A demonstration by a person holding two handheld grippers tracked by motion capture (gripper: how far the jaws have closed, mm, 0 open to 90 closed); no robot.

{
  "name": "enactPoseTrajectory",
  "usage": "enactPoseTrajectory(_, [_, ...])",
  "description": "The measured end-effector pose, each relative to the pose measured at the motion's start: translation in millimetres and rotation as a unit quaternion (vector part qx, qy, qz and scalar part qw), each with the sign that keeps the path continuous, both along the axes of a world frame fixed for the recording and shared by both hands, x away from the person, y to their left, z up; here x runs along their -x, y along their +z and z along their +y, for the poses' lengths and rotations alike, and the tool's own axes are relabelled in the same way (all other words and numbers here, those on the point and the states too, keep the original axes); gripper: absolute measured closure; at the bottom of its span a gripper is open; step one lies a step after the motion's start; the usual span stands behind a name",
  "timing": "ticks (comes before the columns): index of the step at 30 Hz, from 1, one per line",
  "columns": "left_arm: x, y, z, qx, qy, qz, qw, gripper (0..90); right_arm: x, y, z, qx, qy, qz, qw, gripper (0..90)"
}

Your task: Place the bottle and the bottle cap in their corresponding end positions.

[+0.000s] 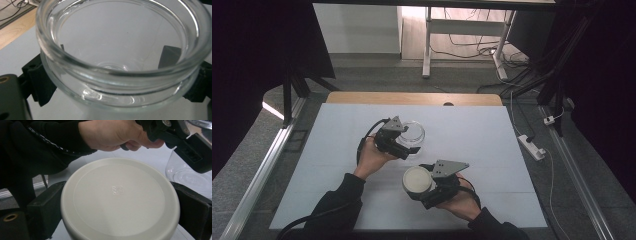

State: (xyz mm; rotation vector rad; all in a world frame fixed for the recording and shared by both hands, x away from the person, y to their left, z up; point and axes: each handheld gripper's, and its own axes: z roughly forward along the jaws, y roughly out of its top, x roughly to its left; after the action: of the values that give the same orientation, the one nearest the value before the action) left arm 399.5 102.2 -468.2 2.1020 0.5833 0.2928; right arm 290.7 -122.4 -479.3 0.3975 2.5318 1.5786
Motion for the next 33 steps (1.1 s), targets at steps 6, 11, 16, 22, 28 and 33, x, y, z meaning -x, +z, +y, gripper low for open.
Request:
enactPoseTrajectory(6, [-6.2,-6.9,-6.0,-0.006,0.002,-0.001,1.0,7.5,-4.0,-9.9,1.9,0.01,-0.004,0.0,0.9999,7.3])
enactPoseTrajectory(11, [-11.4,-14.0,-11.0,-0.011,0.008,0.002,0.9999,7.6,-7.6,-20.2,6.2,0.019,-0.005,-0.002,0.9998,7.3])
enactPoseTrajectory(16, [-15.4,-19.9,-13.0,-0.014,0.015,0.002,0.9998,7.5,-11.9,-31.3,11.6,0.035,-0.006,0.0,0.9994,7.3])
enactPoseTrajectory(22, [-21.6,-27.7,-14.5,-0.014,0.022,0.004,0.9996,7.5,-18.6,-41.6,13.5,0.049,-0.011,0.004,0.9987,7.3])
enactPoseTrajectory(28, [-26.0,-34.0,-13.5,-0.015,0.024,0.001,0.9996,7.5,-24.5,-50.4,13.2,0.057,-0.015,0.016,0.9981,7.3])
enactPoseTrajectory(33, [-29.8,-39.4,-14.4,-0.015,0.025,0.002,0.9996,7.5,-25.9,-55.6,16.2,0.073,-0.012,0.022,0.9971,7.3])
